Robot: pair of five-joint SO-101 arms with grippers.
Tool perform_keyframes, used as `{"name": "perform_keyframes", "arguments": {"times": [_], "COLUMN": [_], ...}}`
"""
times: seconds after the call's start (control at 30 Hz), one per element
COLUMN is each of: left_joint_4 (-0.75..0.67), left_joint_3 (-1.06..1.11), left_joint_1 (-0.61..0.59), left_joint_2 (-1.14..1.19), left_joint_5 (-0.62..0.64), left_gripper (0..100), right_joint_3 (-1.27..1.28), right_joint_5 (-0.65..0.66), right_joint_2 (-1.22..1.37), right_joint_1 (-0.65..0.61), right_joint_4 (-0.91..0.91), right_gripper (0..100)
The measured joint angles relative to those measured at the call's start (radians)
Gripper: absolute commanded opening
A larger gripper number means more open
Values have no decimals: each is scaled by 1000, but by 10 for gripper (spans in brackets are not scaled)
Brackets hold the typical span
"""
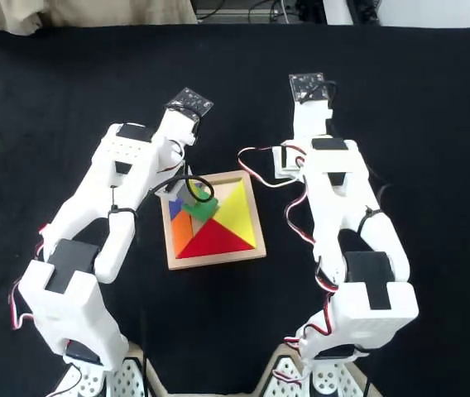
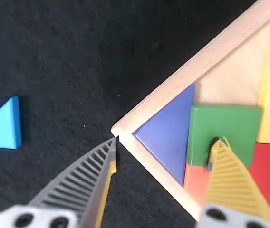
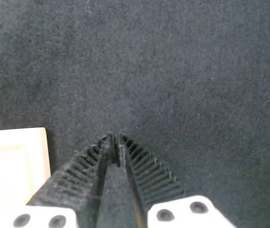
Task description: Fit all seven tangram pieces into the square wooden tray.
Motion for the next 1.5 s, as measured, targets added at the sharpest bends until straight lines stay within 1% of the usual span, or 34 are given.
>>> {"name": "perform_keyframes", "arguments": {"times": [0.23, 0.37, 0.57, 0.77, 0.87, 0.97, 1.07, 1.17, 1.23, 1.33, 1.43, 1.5], "left_joint_4": [-20, -35, -37, -35, 35, 176, 287, 368, 379, 341, 236, 169], "left_joint_3": [2, -2, -100, -178, -226, -299, -341, -344, -324, -250, -137, -109], "left_joint_1": [-5, 35, 57, 57, 57, 57, 52, 28, 6, -21, -21, -18], "left_joint_2": [0, 5, 100, 167, 172, 164, 104, 74, 72, 71, 68, 68], "left_joint_5": [0, 0, 0, 38, 40, 40, 35, -2, -14, -25, -26, -21], "left_gripper": [299, 299, 299, 299, 299, 299, 299, 299, 299, 299, 299, 299], "right_joint_3": [0, 0, 0, 0, 0, 0, 0, 0, 0, 0, 0, 0], "right_joint_5": [0, 0, 0, 0, 0, 0, 0, 0, 0, 0, 0, 0], "right_joint_2": [0, 0, 0, 0, 0, 0, 0, 0, 0, 0, 0, 0], "right_joint_1": [0, 0, 0, 0, 0, 0, 0, 0, 0, 0, 0, 0], "right_joint_4": [0, 0, 0, 0, 0, 0, 0, 0, 0, 0, 0, 0], "right_gripper": [15, 15, 15, 15, 15, 15, 15, 15, 15, 15, 15, 15]}}
